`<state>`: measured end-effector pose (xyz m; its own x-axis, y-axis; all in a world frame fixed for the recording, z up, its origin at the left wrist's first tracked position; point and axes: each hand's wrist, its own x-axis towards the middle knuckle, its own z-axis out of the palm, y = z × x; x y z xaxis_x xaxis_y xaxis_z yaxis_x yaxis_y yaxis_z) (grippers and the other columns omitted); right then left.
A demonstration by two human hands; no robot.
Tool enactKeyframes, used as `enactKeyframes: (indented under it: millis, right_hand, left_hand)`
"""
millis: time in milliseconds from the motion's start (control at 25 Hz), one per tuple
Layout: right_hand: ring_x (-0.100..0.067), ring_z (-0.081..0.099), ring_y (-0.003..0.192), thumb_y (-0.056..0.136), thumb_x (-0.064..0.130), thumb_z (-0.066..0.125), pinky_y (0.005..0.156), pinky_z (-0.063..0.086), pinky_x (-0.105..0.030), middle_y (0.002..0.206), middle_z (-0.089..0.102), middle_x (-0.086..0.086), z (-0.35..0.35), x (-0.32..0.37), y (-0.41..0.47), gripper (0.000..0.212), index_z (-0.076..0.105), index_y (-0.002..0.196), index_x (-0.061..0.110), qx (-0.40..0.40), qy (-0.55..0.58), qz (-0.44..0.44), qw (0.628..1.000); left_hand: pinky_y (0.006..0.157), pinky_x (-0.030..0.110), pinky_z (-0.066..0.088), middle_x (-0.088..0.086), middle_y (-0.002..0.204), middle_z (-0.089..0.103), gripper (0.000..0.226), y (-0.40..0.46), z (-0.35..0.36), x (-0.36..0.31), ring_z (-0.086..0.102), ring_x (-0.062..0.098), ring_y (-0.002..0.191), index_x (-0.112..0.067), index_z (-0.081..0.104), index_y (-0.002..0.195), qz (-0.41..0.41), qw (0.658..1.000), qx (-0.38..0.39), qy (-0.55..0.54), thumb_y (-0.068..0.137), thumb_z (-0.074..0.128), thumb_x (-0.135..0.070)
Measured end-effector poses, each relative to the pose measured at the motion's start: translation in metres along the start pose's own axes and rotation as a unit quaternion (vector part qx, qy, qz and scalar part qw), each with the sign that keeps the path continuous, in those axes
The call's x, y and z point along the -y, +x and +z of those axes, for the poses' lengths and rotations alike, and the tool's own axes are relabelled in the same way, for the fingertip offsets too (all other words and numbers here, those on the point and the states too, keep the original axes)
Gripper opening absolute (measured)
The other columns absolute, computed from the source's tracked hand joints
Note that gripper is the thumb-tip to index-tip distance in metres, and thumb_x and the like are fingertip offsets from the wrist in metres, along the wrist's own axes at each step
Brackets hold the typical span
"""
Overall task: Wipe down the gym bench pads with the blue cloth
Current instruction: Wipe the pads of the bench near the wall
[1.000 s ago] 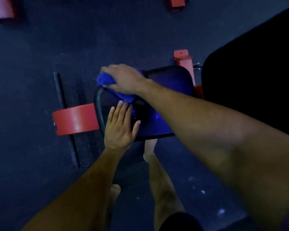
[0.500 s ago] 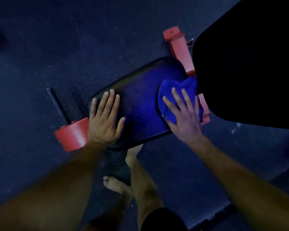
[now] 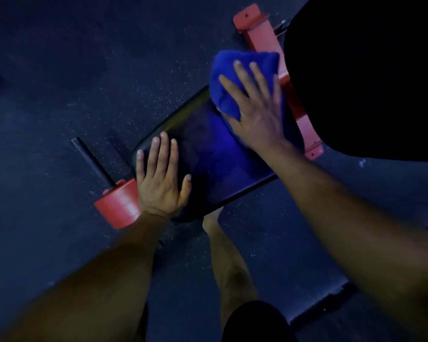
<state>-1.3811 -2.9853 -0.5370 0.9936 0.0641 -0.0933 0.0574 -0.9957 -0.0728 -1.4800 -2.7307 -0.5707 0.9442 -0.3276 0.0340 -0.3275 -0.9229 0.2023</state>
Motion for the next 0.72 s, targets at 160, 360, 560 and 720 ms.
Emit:
enactKeyframes:
  millis: [160, 360, 560, 720]
  right_hand:
    - [-0.032, 0.013, 0.152, 0.08, 0.03, 0.072, 0.116, 0.015, -0.065, 0.165, 0.018, -0.004, -0.015, -0.016, -0.127, 0.08, 0.037, 0.152, 0.029, 0.08, 0.006, 0.028, 0.996]
    - [-0.027, 0.02, 0.151, 0.088, 0.044, 0.058, 0.118, 0.015, -0.06, 0.164, 0.023, 0.001, -0.009, 0.007, -0.073, 0.065, 0.04, 0.149, 0.033, 0.067, -0.018, -0.005, 0.998]
    - [-0.021, 0.021, 0.15, 0.089, 0.054, 0.047, 0.119, 0.014, -0.055, 0.163, 0.024, 0.009, -0.005, 0.018, 0.017, 0.061, 0.037, 0.148, 0.041, 0.044, -0.019, 0.029, 0.998]
    - [-0.026, 0.016, 0.152, 0.085, 0.041, 0.055, 0.118, 0.012, -0.061, 0.165, 0.02, 0.002, -0.008, -0.004, -0.111, 0.069, 0.037, 0.151, 0.032, 0.049, -0.009, -0.002, 0.999]
  left_hand:
    - [0.125, 0.053, 0.01, 0.02, 0.165, 0.028, 0.075, 0.001, -0.003, 0.001, 0.021, 0.031, 0.154, -0.002, 0.034, 0.157, 0.007, 1.0, -0.003, -0.011, 0.103, 0.026, -0.052]
    - [0.127, 0.052, 0.006, 0.018, 0.167, 0.024, 0.073, -0.004, 0.001, 0.005, 0.018, 0.029, 0.157, -0.003, 0.029, 0.159, 0.011, 1.0, -0.014, -0.026, 0.103, 0.026, -0.05]
    - [0.126, 0.053, 0.011, 0.016, 0.167, 0.024, 0.072, -0.004, 0.001, 0.004, 0.022, 0.029, 0.156, -0.005, 0.032, 0.159, 0.013, 0.999, -0.016, -0.035, 0.104, 0.024, -0.05]
    - [0.126, 0.056, 0.012, 0.017, 0.168, 0.023, 0.072, -0.004, -0.001, 0.005, 0.019, 0.03, 0.156, -0.004, 0.032, 0.159, 0.017, 1.0, 0.006, -0.024, 0.104, 0.021, -0.05]
